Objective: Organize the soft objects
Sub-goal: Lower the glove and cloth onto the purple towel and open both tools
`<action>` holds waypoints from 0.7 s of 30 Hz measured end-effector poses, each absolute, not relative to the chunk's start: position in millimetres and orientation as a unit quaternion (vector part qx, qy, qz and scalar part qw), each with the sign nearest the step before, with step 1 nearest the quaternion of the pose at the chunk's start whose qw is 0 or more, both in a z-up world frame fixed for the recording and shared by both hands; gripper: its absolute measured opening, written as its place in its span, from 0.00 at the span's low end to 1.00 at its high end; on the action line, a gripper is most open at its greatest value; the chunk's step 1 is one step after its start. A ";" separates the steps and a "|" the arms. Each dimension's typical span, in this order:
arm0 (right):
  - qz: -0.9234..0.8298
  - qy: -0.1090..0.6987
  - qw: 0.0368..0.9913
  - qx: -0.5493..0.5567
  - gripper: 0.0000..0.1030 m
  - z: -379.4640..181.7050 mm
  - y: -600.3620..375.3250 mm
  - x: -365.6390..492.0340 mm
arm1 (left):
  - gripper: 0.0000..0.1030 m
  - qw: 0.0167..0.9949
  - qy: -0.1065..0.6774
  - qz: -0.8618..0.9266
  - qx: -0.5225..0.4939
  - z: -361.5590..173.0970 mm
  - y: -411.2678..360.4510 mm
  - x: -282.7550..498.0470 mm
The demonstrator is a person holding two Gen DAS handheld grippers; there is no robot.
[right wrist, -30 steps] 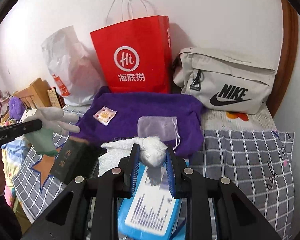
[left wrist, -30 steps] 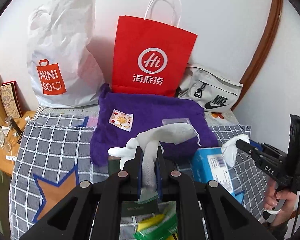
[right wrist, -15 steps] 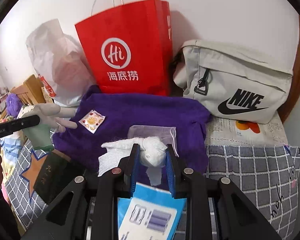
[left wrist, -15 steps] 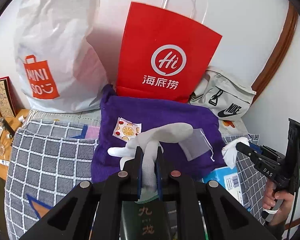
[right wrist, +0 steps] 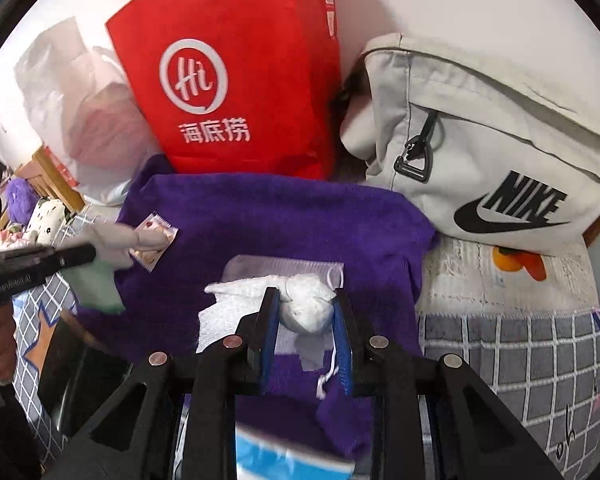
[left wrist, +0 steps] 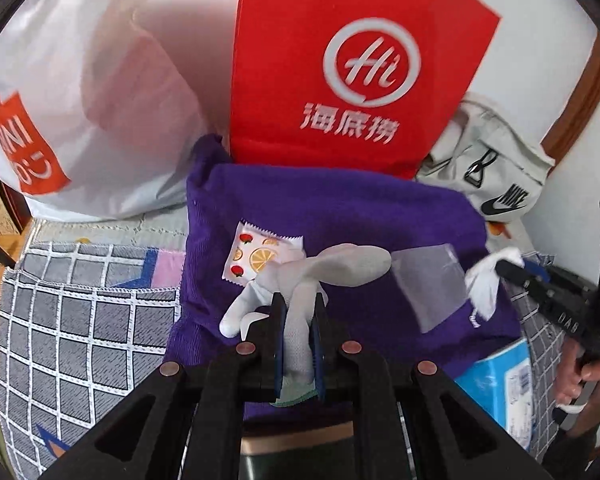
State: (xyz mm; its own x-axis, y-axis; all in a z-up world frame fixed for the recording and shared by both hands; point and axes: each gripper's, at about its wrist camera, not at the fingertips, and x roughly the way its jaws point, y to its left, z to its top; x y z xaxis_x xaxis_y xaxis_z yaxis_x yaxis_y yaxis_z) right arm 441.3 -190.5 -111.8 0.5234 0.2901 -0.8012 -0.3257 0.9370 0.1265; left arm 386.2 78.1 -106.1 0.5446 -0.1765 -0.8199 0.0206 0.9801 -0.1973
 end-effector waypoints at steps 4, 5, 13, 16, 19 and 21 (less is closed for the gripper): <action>0.182 0.460 0.869 -0.026 0.26 -116.5 -185.5 463.4 | 0.11 0.866 0.488 -0.064 -0.083 -118.9 79.6 394.0; 0.183 0.460 0.868 -0.029 0.26 -117.4 -183.1 467.0 | 0.11 0.866 0.490 -0.065 -0.081 -120.6 78.3 396.0; 0.183 0.463 0.866 -0.035 0.26 -128.3 -176.1 500.8 | 0.12 0.855 0.503 -0.083 -0.095 -132.1 79.3 407.4; 0.188 0.473 0.860 -0.040 0.26 -136.1 -174.2 512.0 | 0.14 0.850 0.510 -0.087 -0.097 -137.4 79.2 410.7; 0.191 0.483 0.853 -0.046 0.26 -143.9 -171.2 519.6 | 0.20 0.843 0.520 -0.094 -0.105 -145.1 80.0 414.1; 0.194 0.490 0.848 -0.045 0.27 -148.4 -170.5 524.1 | 0.21 0.838 0.526 -0.098 -0.108 -149.4 78.9 416.2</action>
